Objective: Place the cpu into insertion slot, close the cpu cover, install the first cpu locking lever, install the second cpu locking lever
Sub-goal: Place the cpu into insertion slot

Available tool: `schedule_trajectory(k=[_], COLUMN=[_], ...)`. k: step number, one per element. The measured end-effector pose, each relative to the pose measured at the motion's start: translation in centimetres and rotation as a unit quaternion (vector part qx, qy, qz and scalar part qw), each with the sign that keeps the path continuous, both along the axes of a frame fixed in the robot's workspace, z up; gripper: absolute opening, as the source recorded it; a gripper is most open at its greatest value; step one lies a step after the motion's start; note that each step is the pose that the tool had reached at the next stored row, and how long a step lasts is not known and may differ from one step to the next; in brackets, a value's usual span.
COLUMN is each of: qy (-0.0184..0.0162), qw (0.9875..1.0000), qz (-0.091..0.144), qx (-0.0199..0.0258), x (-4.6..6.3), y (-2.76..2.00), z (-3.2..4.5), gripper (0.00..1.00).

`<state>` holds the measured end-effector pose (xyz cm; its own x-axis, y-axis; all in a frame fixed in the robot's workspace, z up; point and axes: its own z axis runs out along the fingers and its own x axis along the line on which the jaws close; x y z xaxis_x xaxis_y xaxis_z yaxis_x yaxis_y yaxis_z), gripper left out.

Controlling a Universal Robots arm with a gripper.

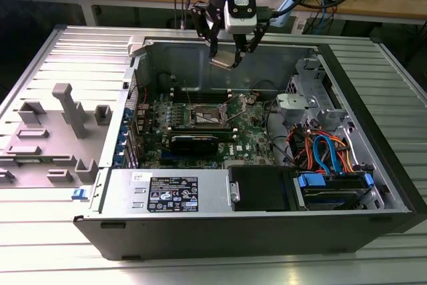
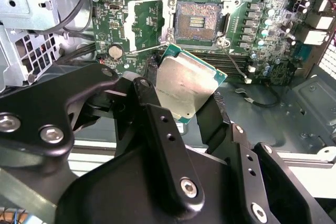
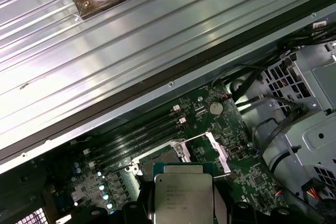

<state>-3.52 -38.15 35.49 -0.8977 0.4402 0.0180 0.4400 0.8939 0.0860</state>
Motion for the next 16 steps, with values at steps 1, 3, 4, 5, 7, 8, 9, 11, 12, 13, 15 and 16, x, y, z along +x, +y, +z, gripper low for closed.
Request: schedule_trajectory(k=[1, 3, 4, 5, 7, 8, 9, 11, 12, 13, 15, 16], qy=[0.0000, 0.0000, 0.0000, 0.0000, 0.0000, 0.0000, 0.0000, 0.0001, 0.0000, 0.0000, 0.0000, 0.0000], qw=[1.0000, 1.0000, 1.0000, 1.0000, 0.9999, 0.9998, 0.9996, 0.9993, 0.9993, 0.9993, 0.9993, 0.9993], qz=[0.000, -0.001, -0.002, -0.005, -0.014, -0.020, -0.028, -0.037, -0.037, -0.038, -0.038, -0.038], qx=[0.0000, 0.0000, 0.0000, 0.0000, 0.0000, 0.0000, 0.0000, -0.0001, 0.0000, 0.0000, 0.0000, 0.0000], x=[0.00, 0.00, 0.00, 0.00, 0.00, 0.00, 0.00, 0.00, 0.00, 0.00, 0.00, 0.00], y=[0.00, 0.00, 0.00, 0.00, 0.00, 0.00, 0.00, 0.00, 0.00, 0.00, 0.00, 0.00], z=[0.00, 0.00, 0.00, -0.01, -0.05, -0.08, -0.10, -0.11, -0.12, -0.12, -0.12, -0.12], gripper=[0.54, 0.54, 0.54, 0.54, 0.54, 0.54, 0.54, 0.54, 0.54, 0.54, 0.54, 0.54])
